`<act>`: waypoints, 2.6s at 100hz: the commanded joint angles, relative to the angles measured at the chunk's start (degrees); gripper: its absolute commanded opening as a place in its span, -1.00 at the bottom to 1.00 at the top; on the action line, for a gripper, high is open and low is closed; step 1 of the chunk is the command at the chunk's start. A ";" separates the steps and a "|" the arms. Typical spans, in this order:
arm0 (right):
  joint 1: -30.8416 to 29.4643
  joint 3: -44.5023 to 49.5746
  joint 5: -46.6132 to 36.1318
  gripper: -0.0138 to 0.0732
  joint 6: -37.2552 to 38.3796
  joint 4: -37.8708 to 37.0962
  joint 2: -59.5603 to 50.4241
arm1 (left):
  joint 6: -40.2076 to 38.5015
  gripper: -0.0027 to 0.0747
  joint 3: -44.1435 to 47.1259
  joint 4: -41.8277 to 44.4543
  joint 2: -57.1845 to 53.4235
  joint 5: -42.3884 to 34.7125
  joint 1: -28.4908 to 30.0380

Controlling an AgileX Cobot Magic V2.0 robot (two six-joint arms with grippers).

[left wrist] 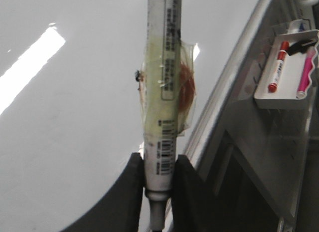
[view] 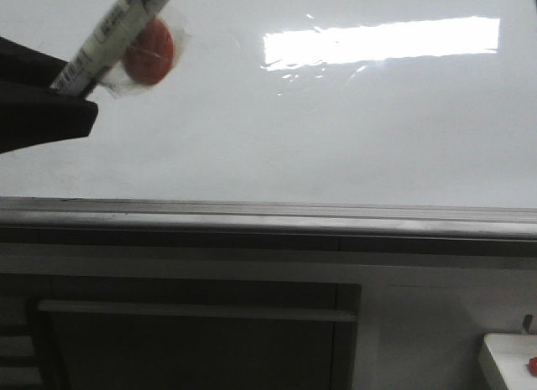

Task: Write number 0 on whiteboard

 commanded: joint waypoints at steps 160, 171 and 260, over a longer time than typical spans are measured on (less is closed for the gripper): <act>18.21 -20.30 -16.06 -0.84 -7.78 2.80 31.51 | -1.15 0.41 -1.51 -18.12 -4.16 -0.52 -0.34; 17.08 -20.22 -17.30 -0.84 -7.78 2.80 31.51 | -1.15 0.35 -1.51 -19.64 -9.89 3.71 -0.34; 8.30 -26.91 -14.53 -0.84 -5.86 3.11 39.54 | -1.15 -0.09 -1.51 -31.32 -26.93 14.72 -0.34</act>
